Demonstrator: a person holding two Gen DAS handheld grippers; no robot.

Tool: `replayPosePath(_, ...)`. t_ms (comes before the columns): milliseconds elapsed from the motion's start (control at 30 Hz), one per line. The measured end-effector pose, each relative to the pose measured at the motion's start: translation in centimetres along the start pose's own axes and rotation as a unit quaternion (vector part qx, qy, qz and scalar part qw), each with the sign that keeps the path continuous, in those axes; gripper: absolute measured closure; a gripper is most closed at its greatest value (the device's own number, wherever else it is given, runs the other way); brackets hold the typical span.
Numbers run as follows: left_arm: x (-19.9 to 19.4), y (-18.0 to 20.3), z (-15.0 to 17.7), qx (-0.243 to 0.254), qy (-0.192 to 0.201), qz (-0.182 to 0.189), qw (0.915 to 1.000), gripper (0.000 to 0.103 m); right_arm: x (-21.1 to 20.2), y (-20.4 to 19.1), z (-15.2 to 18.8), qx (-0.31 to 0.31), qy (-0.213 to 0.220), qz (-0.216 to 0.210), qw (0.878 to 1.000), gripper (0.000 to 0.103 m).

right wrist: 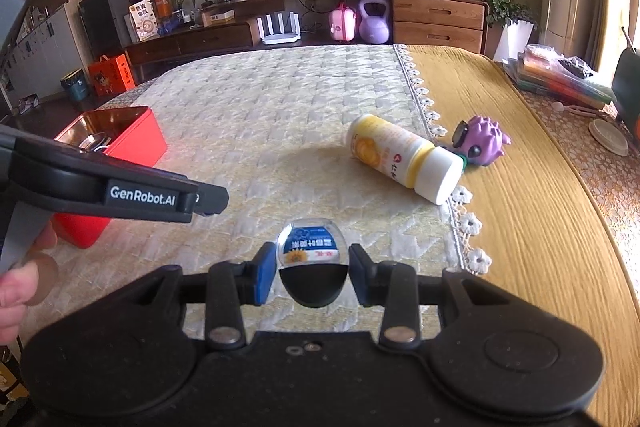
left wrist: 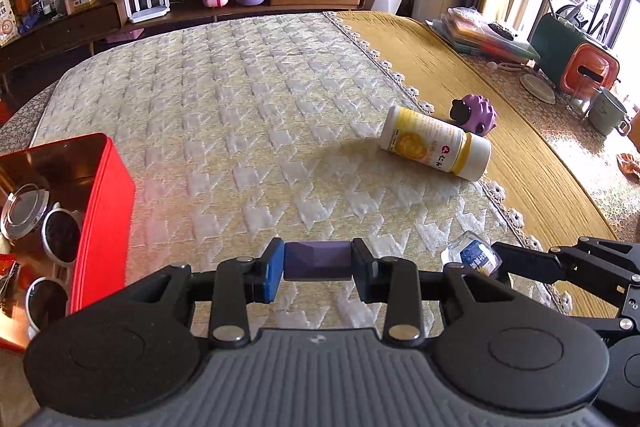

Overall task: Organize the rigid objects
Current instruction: 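Carry the purple eraser and black bottle over to the red tray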

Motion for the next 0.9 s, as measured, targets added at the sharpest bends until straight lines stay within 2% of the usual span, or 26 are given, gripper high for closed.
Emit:
replayPosePath(300,-2.2,-4.1,1.2,-0.019,0.006,-0.006,0.9998,0.068,-0.6,-4.1,-1.1,-0.018,-0.002,-0.014,1.0,0.065)
replayPosePath(533,-3.8,-7.8,2.1,-0.044,0.013,-0.011,0.9989,0.068,-0.5,-7.7,-2.0,-0.029,-0.006,-0.042,0.999,0.065)
replayPosePath(900,-5.3,-14.6,3.3,-0.074,0.022,-0.04,0.9962,0.068,1.2,-14.2,-4.0,-0.091,-0.013,-0.071,0.993,0.065)
Point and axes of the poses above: each gripper's, at about its wrist camera, not at the fingertips, and x roughly the way its jaws point, y to its right, z to its underside, the point moved 10 cm from there along x, roughly the way its jaws point, and after that the axes turned 11 degrees about -z, right-handed, at the moved point
